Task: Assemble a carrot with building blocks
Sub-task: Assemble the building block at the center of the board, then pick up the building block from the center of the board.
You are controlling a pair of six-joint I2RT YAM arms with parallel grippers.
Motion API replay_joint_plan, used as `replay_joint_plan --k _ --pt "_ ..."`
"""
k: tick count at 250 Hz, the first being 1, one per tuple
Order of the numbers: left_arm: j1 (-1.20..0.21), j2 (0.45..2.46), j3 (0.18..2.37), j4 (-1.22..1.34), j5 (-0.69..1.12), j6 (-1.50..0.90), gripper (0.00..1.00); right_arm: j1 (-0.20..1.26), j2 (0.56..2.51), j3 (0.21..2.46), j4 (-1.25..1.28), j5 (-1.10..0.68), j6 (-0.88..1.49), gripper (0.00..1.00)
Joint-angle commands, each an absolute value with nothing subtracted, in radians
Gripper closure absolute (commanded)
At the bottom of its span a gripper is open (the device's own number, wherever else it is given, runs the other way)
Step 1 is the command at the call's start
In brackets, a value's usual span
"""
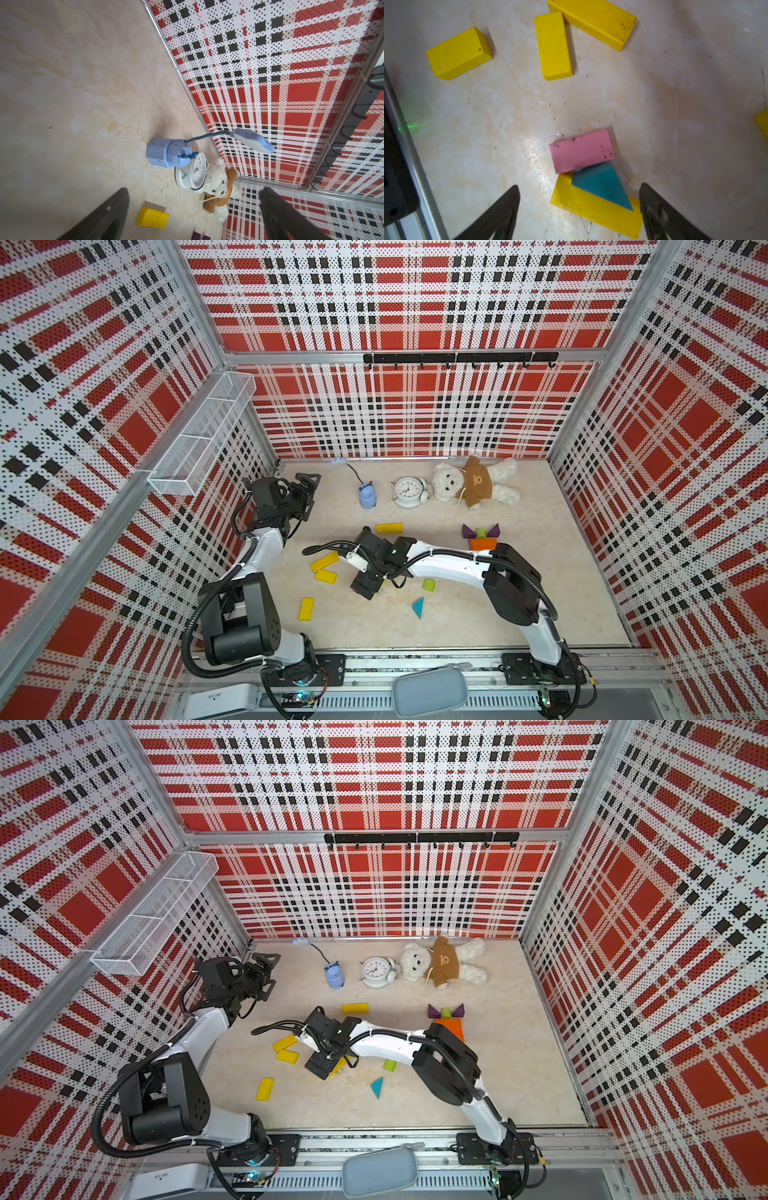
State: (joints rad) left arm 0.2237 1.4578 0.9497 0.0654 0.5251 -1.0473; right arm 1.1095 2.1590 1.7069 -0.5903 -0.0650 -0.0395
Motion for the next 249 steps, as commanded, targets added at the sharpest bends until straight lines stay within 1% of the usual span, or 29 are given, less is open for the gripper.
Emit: replay_joint_plan --k 1,23,52,61,97,125,174,209,233,249 --pt "0.23 1.449 0.935 0.107 0.547 -1.071 0.01 1.106 2.223 1.792 -0.618 -0.088 -0.131 0.08" --pt "0.225 1.45 0.932 0.111 0.543 -1.075 0.0 1.106 2.268 1.832 -0.637 -0.09 -0.144 0.1" --pt "0.227 1.453 0.932 0.115 0.547 -1.078 0.0 1.106 2.322 1.887 -0.684 -0.1 -0.15 0.17" --pt "0.227 1.453 0.931 0.116 0.546 -1.078 0.01 1.106 2.331 1.898 -0.695 -0.097 -0.149 0.18" --pt "0.229 1.455 0.93 0.123 0.552 -1.084 0.01 1.106 2.33 1.884 -0.694 -0.106 -0.146 0.2" --pt "0.23 1.457 0.929 0.127 0.555 -1.089 0.01 1.106 2.321 1.865 -0.697 -0.118 -0.15 0.21" --pt "0.227 1.457 0.925 0.138 0.56 -1.097 0.01 1.106 2.337 1.856 -0.684 -0.095 -0.154 0.34" --pt "0.224 1.457 0.924 0.141 0.562 -1.098 0.0 1.106 2.344 1.856 -0.676 -0.084 -0.144 0.37" --pt "0.222 1.459 0.924 0.143 0.564 -1.101 0.01 1.106 2.326 1.84 -0.658 -0.072 -0.141 0.37" --pt "0.219 1.459 0.923 0.144 0.563 -1.1 0.01 1.106 2.314 1.835 -0.652 -0.052 -0.133 0.4"
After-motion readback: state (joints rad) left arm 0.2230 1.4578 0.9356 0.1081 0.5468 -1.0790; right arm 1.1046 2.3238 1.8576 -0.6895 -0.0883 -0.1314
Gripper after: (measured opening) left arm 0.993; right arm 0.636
